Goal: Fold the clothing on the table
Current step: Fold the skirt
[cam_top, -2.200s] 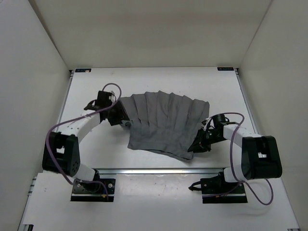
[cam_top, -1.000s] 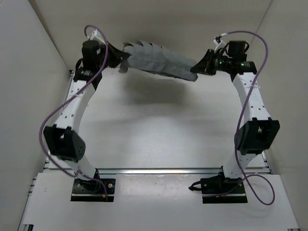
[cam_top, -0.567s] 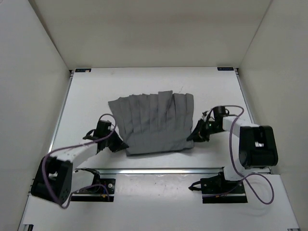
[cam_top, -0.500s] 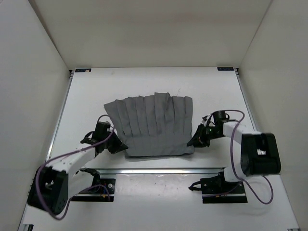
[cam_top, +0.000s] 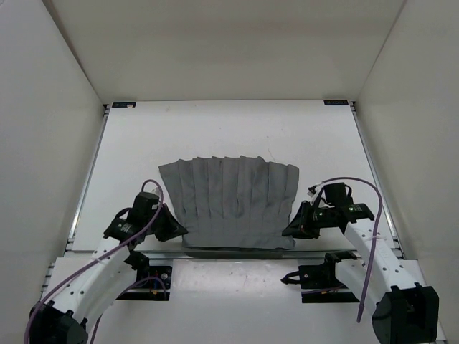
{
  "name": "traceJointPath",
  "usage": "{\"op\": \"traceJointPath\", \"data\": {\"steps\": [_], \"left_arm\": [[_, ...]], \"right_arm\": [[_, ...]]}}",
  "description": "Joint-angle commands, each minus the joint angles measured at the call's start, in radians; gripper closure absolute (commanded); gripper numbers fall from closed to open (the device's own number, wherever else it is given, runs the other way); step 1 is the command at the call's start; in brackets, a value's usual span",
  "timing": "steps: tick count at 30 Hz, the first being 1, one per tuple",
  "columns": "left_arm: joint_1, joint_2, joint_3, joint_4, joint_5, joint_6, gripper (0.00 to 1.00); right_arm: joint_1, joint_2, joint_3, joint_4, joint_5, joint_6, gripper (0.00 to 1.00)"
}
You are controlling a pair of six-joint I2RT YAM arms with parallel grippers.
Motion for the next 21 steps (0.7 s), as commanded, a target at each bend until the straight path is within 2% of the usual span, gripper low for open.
{"op": "traceJointPath", "data": {"steps": [1, 4, 6, 7, 9, 10, 11, 12, 13, 14, 16, 21], "left_arm": [[-0.018, 0.044, 0.116, -0.132, 0.006, 0.058, 1.00], [0.052, 0.187, 0.300, -0.100, 0.004, 0.131, 1.00], [0.110, 0.389, 0.474, -0.056, 0.024, 0.185, 0.98], [0.153, 0.449, 0.513, -0.037, 0.021, 0.211, 0.97], [0.217, 0.675, 0.659, 0.019, 0.050, 0.231, 0.92], [0.250, 0.734, 0.737, 0.032, 0.072, 0.239, 0.88], [0.287, 0.844, 0.774, 0.055, 0.125, 0.234, 0.79], [0.302, 0.930, 0.835, 0.099, 0.154, 0.227, 0.61], [0.314, 1.000, 0.871, 0.154, 0.218, 0.193, 0.58], [0.327, 1.023, 0.879, 0.194, 0.292, 0.147, 0.58], [0.333, 1.054, 0.848, 0.318, 0.345, 0.080, 0.56], [0.379, 0.942, 0.633, 0.433, 0.325, 0.033, 0.51]], "right_arm": [[0.014, -0.021, 0.033, -0.059, -0.062, 0.042, 1.00], [-0.038, 0.113, 0.117, 0.042, -0.131, 0.024, 0.99], [-0.091, 0.297, 0.259, 0.088, -0.156, -0.035, 1.00], [-0.123, 0.346, 0.305, 0.097, -0.152, -0.051, 1.00], [-0.171, 0.562, 0.512, 0.148, -0.159, -0.079, 1.00], [-0.193, 0.613, 0.554, 0.160, -0.164, -0.077, 0.93], [-0.211, 0.708, 0.653, 0.200, -0.181, -0.068, 0.86], [-0.214, 0.788, 0.724, 0.249, -0.229, -0.050, 0.80], [-0.231, 0.840, 0.779, 0.277, -0.237, -0.042, 0.71], [-0.236, 0.857, 0.793, 0.291, -0.233, -0.042, 0.59], [-0.242, 0.874, 0.829, 0.291, -0.186, -0.050, 0.47], [-0.246, 0.795, 0.642, 0.355, -0.080, -0.073, 0.43]]}}
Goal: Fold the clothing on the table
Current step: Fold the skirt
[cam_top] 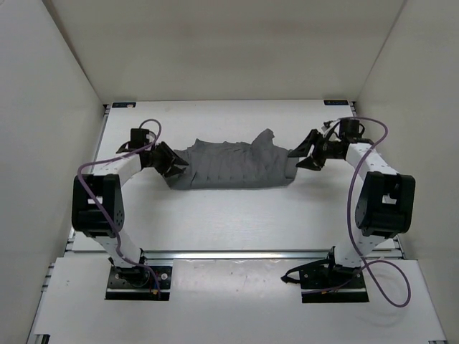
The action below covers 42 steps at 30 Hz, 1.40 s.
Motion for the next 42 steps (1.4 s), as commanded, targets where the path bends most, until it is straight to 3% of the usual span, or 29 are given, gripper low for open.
{"op": "traceJointPath", "data": {"steps": [1, 4, 7, 9, 16, 18, 19, 20, 21, 22, 25, 27, 32, 36, 42], "left_arm": [[0.021, -0.161, -0.141, 0.104, 0.053, -0.046, 0.50], [0.018, -0.206, -0.204, 0.044, -0.010, 0.020, 0.47], [-0.005, -0.247, -0.230, -0.016, -0.177, 0.089, 0.44], [-0.023, -0.257, -0.236, -0.025, -0.307, 0.116, 0.42], [-0.086, -0.102, -0.178, -0.068, -0.437, 0.153, 0.38], [-0.109, -0.062, -0.170, -0.051, -0.446, 0.144, 0.43], [-0.124, -0.042, -0.166, -0.045, -0.450, 0.142, 0.57], [-0.128, -0.030, -0.161, -0.041, -0.449, 0.144, 0.69], [-0.140, -0.022, -0.157, -0.048, -0.446, 0.145, 0.91], [-0.148, -0.019, -0.155, -0.044, -0.432, 0.142, 1.00], [-0.209, -0.037, -0.155, -0.042, -0.400, 0.142, 1.00], [-0.267, -0.069, -0.172, -0.047, -0.391, 0.124, 1.00], [-0.436, -0.113, -0.212, 0.060, -0.352, -0.024, 1.00], [-0.500, -0.042, -0.193, 0.105, -0.369, -0.079, 1.00], [-0.494, 0.022, -0.206, 0.121, -0.369, -0.103, 1.00]], "right_arm": [[-0.008, -0.077, -0.151, 0.075, 0.067, -0.020, 0.43], [-0.010, -0.051, -0.210, 0.116, 0.083, -0.026, 0.43], [0.032, -0.020, -0.197, 0.106, 0.151, -0.060, 0.41], [0.058, -0.006, -0.194, 0.117, 0.226, -0.068, 0.31], [0.095, 0.138, -0.137, 0.137, 0.249, 0.021, 0.29], [0.112, 0.178, -0.102, 0.113, 0.246, 0.018, 0.44], [0.113, 0.190, -0.103, 0.120, 0.245, 0.018, 0.52], [0.139, 0.189, -0.111, 0.141, 0.225, 0.020, 0.85], [0.130, 0.187, -0.126, 0.145, 0.211, 0.027, 1.00], [0.119, 0.175, -0.138, 0.151, 0.206, 0.023, 1.00], [0.023, 0.111, -0.183, 0.084, 0.203, -0.052, 1.00], [-0.043, 0.077, -0.180, -0.014, 0.286, -0.138, 1.00], [-0.169, -0.046, -0.113, -0.232, 0.398, -0.298, 1.00], [-0.048, -0.141, -0.007, -0.295, 0.462, -0.251, 1.00], [0.434, -0.141, 0.116, -0.115, 0.496, -0.044, 1.00]]}}
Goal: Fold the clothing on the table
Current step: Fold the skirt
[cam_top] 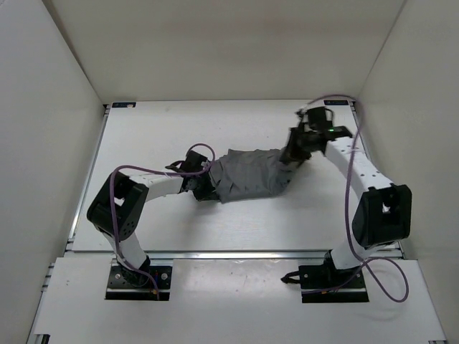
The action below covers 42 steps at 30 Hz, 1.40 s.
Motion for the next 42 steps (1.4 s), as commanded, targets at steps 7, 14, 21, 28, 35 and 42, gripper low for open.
{"op": "traceJointPath", "data": {"steps": [7, 14, 21, 28, 35, 42], "left_arm": [[0.071, -0.015, -0.079, 0.014, -0.025, 0.013, 1.00], [0.106, -0.059, -0.111, -0.027, 0.006, 0.087, 0.92], [0.236, -0.337, -0.242, -0.056, 0.018, 0.036, 0.54], [0.404, -0.653, -0.244, -0.156, -0.001, 0.005, 0.49], [0.419, -0.737, -0.282, -0.251, -0.011, 0.099, 0.46], [0.390, -0.820, -0.332, -0.277, -0.027, 0.111, 0.45]], "right_arm": [[0.472, 0.286, 0.170, 0.222, -0.107, 0.186, 1.00], [0.614, 0.572, 0.354, 0.107, -0.095, 0.148, 1.00], [0.620, 0.610, 0.359, 0.076, -0.001, 0.177, 0.99], [0.629, 0.406, 0.349, 0.104, 0.067, 0.156, 0.67], [0.626, 0.127, 0.246, -0.027, 0.184, 0.150, 0.46], [0.579, -0.291, -0.259, 0.075, 0.203, 0.246, 0.36]]}}
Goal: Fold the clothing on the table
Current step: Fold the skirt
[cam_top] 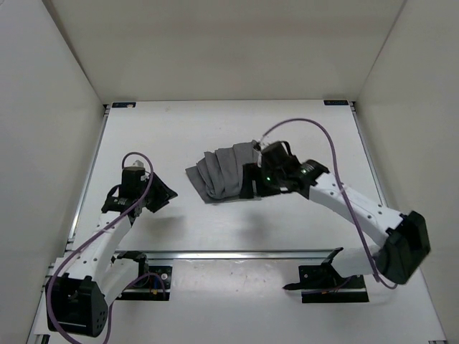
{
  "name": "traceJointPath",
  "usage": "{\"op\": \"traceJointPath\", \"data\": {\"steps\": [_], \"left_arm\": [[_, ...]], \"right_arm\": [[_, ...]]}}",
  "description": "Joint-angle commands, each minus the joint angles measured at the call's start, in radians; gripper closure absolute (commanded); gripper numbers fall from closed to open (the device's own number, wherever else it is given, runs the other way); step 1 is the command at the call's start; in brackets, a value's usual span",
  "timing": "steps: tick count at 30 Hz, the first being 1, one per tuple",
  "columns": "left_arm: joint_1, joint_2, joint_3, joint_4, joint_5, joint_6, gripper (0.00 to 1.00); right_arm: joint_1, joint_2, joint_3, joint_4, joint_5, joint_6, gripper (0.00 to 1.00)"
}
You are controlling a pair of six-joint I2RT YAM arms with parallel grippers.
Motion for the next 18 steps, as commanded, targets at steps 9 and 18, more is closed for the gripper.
{"op": "traceJointPath", "data": {"steps": [9, 18], "left_arm": [[-0.034, -0.068, -0.014, -0.024, -0.015, 0.010, 0.45], [-0.035, -0.085, -0.025, -0.034, -0.021, 0.010, 0.45]], "right_arm": [[-0.107, -0.318, -0.320, 0.038, 0.015, 0.074, 0.01], [-0.066, -0.262, -0.280, -0.041, 0.099, 0.017, 0.01]]}}
